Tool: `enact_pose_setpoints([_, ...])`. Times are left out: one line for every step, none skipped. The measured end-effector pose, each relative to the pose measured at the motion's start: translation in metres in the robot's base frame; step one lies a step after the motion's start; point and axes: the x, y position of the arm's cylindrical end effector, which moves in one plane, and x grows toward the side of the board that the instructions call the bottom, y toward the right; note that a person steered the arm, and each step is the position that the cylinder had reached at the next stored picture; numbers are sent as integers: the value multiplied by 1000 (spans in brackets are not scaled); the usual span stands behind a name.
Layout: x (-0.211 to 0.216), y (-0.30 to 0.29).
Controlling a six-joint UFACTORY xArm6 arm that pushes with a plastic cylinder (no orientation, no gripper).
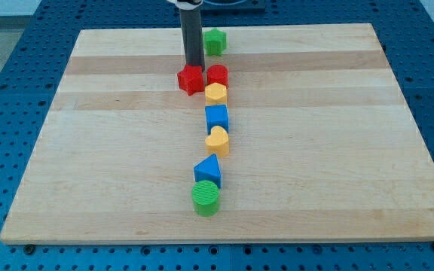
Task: Push red star to the left side of the red circle
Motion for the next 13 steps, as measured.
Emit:
enact_pose_setpoints([8, 0])
enact_pose_setpoints([-2, 0])
enact_pose_setpoints([-22, 8])
enact_pose_setpoints([-22, 34])
enact_pose_setpoints([-22, 48])
enact_pose_setpoints([-12, 48])
enact_pose_setpoints([-1, 48])
enact_pose_setpoints([-1, 48])
enact_pose_setpoints([-6, 45])
enact_pose_setpoints([-6, 25])
enact_pose_setpoints([-6, -5])
enact_pose_setpoints([-6, -34])
enact_pose_setpoints([10, -42])
